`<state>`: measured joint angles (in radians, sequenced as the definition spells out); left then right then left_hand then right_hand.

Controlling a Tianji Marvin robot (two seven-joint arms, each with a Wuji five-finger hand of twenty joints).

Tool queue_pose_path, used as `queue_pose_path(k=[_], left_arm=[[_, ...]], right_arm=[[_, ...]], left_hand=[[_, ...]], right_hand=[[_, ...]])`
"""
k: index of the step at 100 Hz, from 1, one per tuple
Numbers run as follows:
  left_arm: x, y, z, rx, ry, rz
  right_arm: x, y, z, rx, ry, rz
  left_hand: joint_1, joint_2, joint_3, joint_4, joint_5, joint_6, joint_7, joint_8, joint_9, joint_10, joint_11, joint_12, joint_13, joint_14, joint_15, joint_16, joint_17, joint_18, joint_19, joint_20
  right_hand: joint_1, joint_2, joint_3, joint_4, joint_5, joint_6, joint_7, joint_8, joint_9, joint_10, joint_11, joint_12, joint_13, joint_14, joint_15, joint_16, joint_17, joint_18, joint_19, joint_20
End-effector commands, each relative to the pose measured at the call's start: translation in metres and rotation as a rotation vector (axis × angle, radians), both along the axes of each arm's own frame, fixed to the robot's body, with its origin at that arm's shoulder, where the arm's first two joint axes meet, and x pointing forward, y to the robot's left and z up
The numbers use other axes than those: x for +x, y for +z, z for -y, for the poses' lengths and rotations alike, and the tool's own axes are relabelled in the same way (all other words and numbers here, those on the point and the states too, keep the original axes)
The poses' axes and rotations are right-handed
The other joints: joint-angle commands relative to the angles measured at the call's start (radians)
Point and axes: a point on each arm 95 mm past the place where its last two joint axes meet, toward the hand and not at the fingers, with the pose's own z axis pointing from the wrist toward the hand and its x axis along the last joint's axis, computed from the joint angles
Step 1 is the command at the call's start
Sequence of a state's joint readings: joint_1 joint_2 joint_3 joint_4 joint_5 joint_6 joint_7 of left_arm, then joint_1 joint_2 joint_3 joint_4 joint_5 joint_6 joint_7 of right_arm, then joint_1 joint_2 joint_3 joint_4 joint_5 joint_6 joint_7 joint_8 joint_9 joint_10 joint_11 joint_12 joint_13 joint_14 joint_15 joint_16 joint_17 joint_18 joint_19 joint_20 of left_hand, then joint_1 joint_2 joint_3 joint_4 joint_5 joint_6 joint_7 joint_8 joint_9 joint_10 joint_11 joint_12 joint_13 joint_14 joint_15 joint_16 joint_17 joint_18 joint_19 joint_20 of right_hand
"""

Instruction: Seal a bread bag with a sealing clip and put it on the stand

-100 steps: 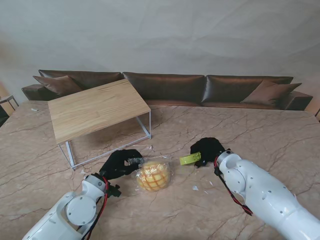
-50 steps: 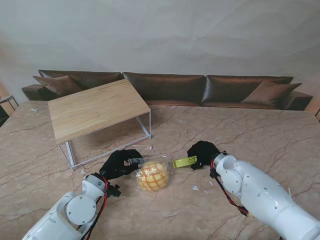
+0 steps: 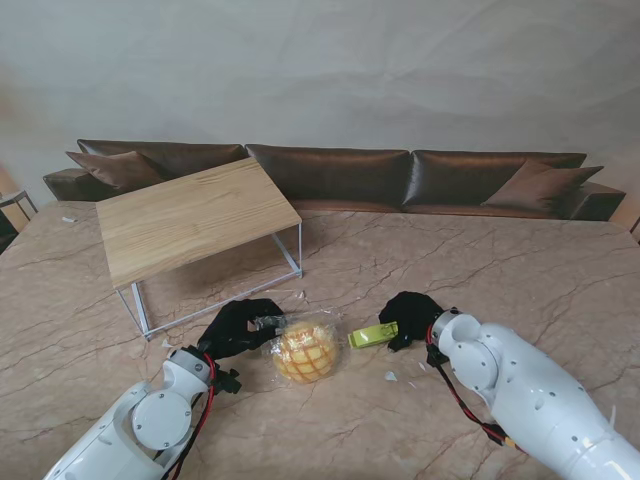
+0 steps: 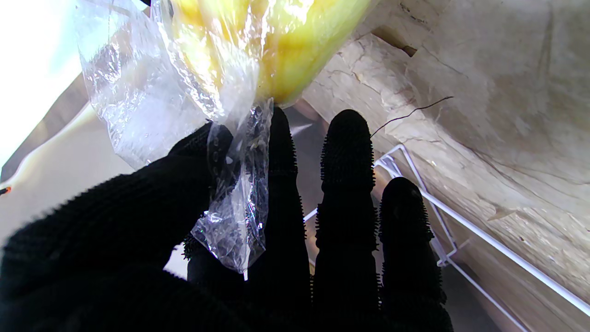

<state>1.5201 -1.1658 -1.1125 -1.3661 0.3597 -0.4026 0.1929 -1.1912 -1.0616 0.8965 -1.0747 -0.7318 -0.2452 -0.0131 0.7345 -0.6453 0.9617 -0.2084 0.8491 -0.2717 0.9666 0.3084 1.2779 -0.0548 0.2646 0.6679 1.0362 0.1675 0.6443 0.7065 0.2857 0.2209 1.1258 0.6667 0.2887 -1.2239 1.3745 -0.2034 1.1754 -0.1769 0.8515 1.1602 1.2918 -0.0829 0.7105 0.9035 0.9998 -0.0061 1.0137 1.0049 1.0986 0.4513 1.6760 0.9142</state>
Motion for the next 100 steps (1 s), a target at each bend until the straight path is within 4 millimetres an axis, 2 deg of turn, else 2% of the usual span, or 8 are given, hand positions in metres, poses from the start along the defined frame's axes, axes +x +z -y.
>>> queue_pose_path(k=[1,10,19,28,55,73,88,100], left_arm=[[-0.003,-0.004,0.002,-0.007,-0.004,-0.010],[-0.004,-0.005,0.003,-0.006,-0.008,-0.013],[-0.004,-0.005,0.003,-0.002,-0.012,-0.013],[-0.003,-0.005,0.003,-0.002,-0.015,-0.015],[-0.002,-0.004,0.004,0.008,-0.019,-0.015],[-0.001,-0.003,0.006,0.025,-0.018,-0.012],[0.000,-0.001,0.009,0.036,-0.011,-0.016],[0.001,0.000,0.012,0.045,-0.004,-0.009]], right_arm=[[-0.030,-0.051,0.014,-0.057,-0.016,-0.127],[-0.031,-0.060,0.015,-0.043,-0.033,-0.138],[-0.032,-0.068,0.016,-0.032,-0.050,-0.172],[-0.034,-0.078,0.017,-0.025,-0.066,-0.205],[-0.037,-0.090,0.016,0.015,-0.088,-0.211],[-0.036,-0.071,0.016,0.057,-0.128,-0.094],[-0.036,-0.040,0.018,0.074,-0.152,0.014],[-0.038,-0.014,0.019,0.088,-0.173,0.097]], left_hand=[[0.002,0.012,0.011,0.008,0.009,-0.060,0.033,0.011,0.025,-0.034,0.008,0.005,0.007,-0.026,0.004,0.004,-0.014,-0.017,0.015,0.018],[0.003,0.012,0.011,0.008,0.009,-0.058,0.034,0.012,0.024,-0.031,0.008,0.005,0.008,-0.026,0.005,0.005,-0.016,-0.015,0.014,0.019],[0.002,0.013,0.010,0.008,0.009,-0.059,0.034,0.012,0.024,-0.034,0.010,0.007,0.008,-0.026,0.006,0.006,-0.014,-0.013,0.015,0.020],[0.003,0.012,0.011,0.008,0.009,-0.057,0.034,0.012,0.024,-0.032,0.011,0.008,0.008,-0.024,0.007,0.006,-0.017,-0.013,0.014,0.020],[0.004,0.013,0.014,0.009,0.010,-0.060,0.036,0.014,0.025,-0.027,0.018,0.014,0.011,-0.020,0.012,0.009,-0.015,-0.010,0.015,0.022],[0.012,0.020,0.018,0.005,-0.007,-0.063,0.050,0.084,0.016,-0.022,0.055,0.051,0.006,-0.012,0.027,0.022,-0.022,-0.008,0.017,0.026],[0.033,0.054,-0.006,-0.004,-0.039,-0.059,0.041,0.192,-0.014,-0.023,0.103,0.102,-0.010,-0.003,0.039,0.043,-0.038,-0.010,0.015,0.031],[0.035,0.061,-0.012,-0.006,-0.046,-0.057,0.037,0.213,-0.018,-0.024,0.120,0.119,-0.012,0.000,0.051,0.054,-0.039,-0.009,0.019,0.034]], right_hand=[[0.192,-0.009,0.047,0.012,0.156,-0.235,0.631,0.079,0.155,0.045,0.876,0.108,0.309,0.009,0.829,0.178,0.047,0.046,0.144,0.067],[0.201,-0.010,0.042,0.014,0.158,-0.220,0.631,0.075,0.155,0.054,0.882,0.110,0.307,0.015,0.839,0.196,0.061,0.021,0.269,0.143],[0.217,-0.002,0.029,0.015,0.159,-0.214,0.642,0.077,0.156,0.068,0.908,0.118,0.305,0.040,0.849,0.227,0.066,0.023,0.337,0.176],[0.230,0.012,0.019,0.017,0.160,-0.207,0.654,0.078,0.156,0.083,0.931,0.122,0.303,0.068,0.853,0.252,0.064,0.042,0.357,0.185],[0.273,0.047,0.020,0.040,0.166,-0.183,0.681,0.069,0.155,0.107,0.951,0.127,0.302,0.090,0.855,0.278,0.065,0.046,0.371,0.194],[0.299,0.079,0.009,0.057,0.168,-0.168,0.697,0.053,0.155,0.128,0.956,0.131,0.301,0.109,0.857,0.291,0.063,0.056,0.373,0.200],[0.312,0.088,0.005,0.065,0.169,-0.158,0.702,0.044,0.155,0.136,0.957,0.133,0.300,0.119,0.858,0.296,0.063,0.060,0.374,0.204],[0.325,0.093,0.000,0.072,0.169,-0.149,0.706,0.037,0.155,0.145,0.957,0.134,0.300,0.125,0.859,0.301,0.062,0.064,0.374,0.207]])
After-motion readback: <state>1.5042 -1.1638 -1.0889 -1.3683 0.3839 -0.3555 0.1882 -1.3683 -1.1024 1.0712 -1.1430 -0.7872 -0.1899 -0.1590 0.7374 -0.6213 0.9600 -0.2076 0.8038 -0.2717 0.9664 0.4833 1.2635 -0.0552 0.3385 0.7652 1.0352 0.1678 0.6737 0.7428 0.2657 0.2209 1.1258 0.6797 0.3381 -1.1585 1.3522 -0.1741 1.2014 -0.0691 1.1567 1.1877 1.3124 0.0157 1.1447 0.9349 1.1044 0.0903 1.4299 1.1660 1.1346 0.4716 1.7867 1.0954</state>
